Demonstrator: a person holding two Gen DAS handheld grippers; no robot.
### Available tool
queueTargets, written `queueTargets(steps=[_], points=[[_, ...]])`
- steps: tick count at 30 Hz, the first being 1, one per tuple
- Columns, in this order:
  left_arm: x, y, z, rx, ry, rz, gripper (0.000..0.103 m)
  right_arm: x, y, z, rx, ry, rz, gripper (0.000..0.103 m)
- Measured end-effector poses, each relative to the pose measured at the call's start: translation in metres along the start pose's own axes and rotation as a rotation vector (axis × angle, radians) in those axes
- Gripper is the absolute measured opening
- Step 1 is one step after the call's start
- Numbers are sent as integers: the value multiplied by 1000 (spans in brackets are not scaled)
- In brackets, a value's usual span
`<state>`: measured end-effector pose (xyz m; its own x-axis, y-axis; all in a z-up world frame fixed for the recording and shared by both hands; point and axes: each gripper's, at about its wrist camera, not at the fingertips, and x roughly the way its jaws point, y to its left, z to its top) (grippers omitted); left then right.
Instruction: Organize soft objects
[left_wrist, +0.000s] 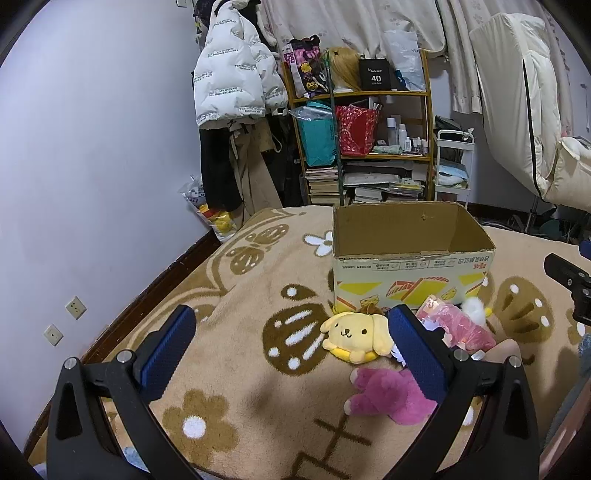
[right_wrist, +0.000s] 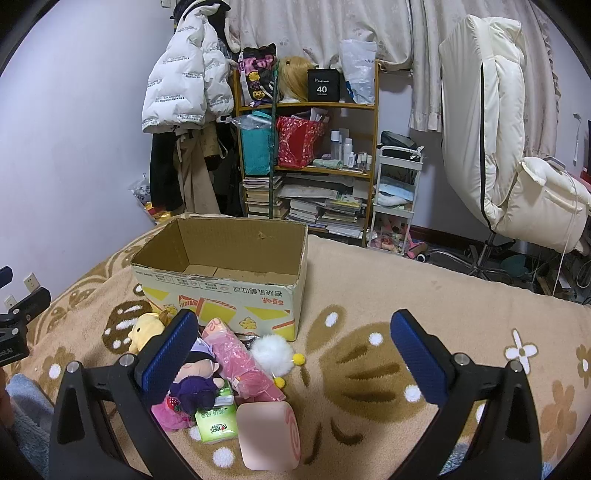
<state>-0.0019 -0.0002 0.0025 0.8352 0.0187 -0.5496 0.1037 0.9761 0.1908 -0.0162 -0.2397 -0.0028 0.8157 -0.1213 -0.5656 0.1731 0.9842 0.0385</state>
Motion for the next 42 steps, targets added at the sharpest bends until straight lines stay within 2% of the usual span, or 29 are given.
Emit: queueTargets(steps=[42], points=[[0, -4, -5, 3, 12, -22, 103, 2, 1, 0, -2, 8, -2, 103]])
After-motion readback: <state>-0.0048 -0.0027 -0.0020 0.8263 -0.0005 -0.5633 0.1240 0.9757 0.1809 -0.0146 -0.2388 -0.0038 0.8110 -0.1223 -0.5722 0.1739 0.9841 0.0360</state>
